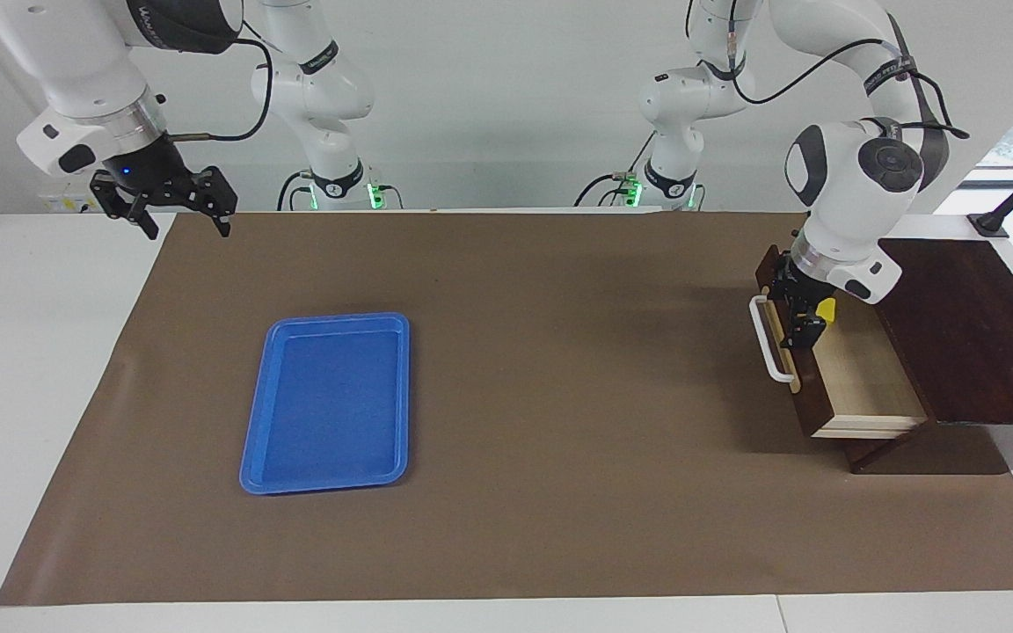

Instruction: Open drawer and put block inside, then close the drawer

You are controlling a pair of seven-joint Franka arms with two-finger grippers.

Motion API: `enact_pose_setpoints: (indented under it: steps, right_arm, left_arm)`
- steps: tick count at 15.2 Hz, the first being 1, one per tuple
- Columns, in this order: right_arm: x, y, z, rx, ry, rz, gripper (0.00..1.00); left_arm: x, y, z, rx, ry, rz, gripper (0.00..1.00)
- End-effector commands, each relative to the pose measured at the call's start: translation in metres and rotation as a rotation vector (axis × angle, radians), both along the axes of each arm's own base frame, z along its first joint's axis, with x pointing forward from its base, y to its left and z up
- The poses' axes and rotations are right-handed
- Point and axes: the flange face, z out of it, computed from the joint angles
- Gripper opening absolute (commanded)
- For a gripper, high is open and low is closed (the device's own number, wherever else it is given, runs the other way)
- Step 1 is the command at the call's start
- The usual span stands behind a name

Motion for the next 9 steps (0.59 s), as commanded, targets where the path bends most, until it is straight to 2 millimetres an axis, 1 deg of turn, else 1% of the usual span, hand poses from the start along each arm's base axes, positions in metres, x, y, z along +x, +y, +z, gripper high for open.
enact_pose_setpoints:
  steps: [1,2,3,5,6,7,9]
  right_arm:
    - [-0.001,0.005,-0.007,0.009,0.039,-0.052,1.00]
    - [0.000,0.005,-0.010,0.012,0.057,-0.054,1.00]
    - [-0.001,0.006,-0.009,0.014,0.072,-0.057,1.00]
    - [-0.004,0.010,-0.011,0.012,0.105,-0.095,1.00]
    - [-0.005,0.009,-0.011,0.010,0.110,-0.099,1.00]
    - [-0.005,0.009,-0.011,0.010,0.111,-0.099,1.00]
    - [-0.005,0.009,-0.009,0.005,0.106,-0.096,1.00]
  left_arm:
    - [-0.003,0.051,0.002,0.025,-0.004,-0.006,1.00]
    - [-0.002,0.056,0.003,0.026,-0.013,0.000,1.00]
    - [-0.002,0.054,0.004,0.026,-0.012,-0.019,1.00]
    - [0.001,0.037,0.006,0.025,0.003,-0.107,1.00]
    - [0.001,0.014,0.012,0.022,0.005,-0.138,1.00]
    - [-0.005,-0.003,0.023,0.027,0.022,-0.172,1.00]
    - [-0.012,-0.033,0.049,-0.017,0.013,-0.232,1.00]
